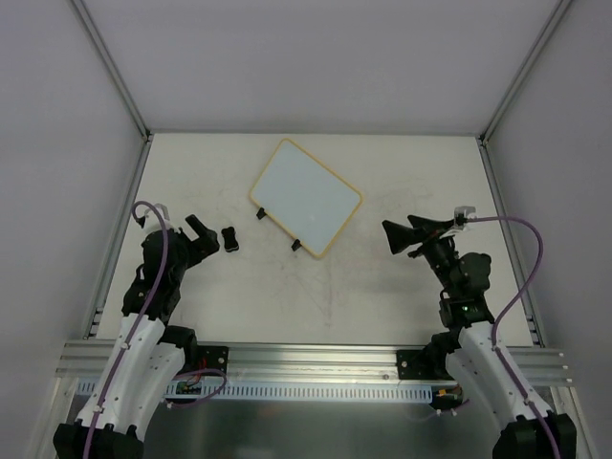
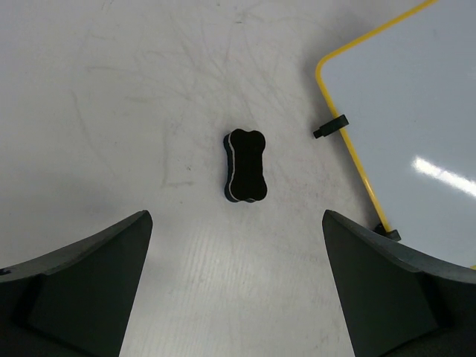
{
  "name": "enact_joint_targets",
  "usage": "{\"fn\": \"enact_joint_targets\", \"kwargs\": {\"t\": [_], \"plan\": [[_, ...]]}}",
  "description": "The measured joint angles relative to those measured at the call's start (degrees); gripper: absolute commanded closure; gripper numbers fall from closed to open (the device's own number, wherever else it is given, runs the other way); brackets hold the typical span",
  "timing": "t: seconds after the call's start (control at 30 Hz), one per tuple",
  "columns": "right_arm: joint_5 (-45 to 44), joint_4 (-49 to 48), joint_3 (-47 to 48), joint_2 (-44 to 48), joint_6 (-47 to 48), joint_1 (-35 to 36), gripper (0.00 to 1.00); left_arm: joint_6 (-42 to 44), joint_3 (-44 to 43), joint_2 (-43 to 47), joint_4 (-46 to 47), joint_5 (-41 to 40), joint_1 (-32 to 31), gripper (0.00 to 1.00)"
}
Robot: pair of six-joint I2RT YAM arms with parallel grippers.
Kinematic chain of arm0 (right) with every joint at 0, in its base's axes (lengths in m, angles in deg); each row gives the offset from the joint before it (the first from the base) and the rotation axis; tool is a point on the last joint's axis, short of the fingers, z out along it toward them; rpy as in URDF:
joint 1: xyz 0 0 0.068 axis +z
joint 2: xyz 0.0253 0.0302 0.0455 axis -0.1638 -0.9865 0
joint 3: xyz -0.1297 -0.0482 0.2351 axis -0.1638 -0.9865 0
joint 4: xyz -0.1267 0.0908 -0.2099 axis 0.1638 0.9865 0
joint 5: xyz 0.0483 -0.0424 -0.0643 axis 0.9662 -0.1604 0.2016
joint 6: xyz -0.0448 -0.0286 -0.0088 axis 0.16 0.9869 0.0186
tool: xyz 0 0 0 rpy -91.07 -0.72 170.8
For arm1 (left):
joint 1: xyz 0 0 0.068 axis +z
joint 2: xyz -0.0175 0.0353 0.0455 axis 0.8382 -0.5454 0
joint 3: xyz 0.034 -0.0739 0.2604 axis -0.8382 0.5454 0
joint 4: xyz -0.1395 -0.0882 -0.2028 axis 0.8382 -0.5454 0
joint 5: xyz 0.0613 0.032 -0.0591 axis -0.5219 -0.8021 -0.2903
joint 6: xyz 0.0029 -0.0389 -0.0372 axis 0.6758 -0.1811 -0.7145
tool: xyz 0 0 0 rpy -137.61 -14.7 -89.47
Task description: Erase the whiteboard
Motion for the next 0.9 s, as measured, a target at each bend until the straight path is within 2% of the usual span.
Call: {"fn": "enact_joint_targets", "kwargs": {"t": [0.17, 0.37, 0.63, 0.9], "plan": [[-3.9, 19.1, -0.4, 9.1, 2.5, 0.0, 0.01, 0.0, 0.4, 0.5, 0.1, 2.4, 0.0, 0.01], [-6.5, 31.0, -6.4, 20.2, 4.4, 0.0, 0.01, 1.1, 3.2, 2.1, 0.2, 5.2, 0.0, 0.01], [-7.7, 33.6, -7.8, 20.3, 4.9, 0.0, 0.01, 2.8, 5.1, 5.3, 0.0, 5.7, 0.0, 0.01], [-7.9, 33.8, -7.8, 18.6, 4.9, 0.0, 0.01, 3.2, 5.1, 3.8, 0.1, 5.7, 0.0, 0.01]]}}
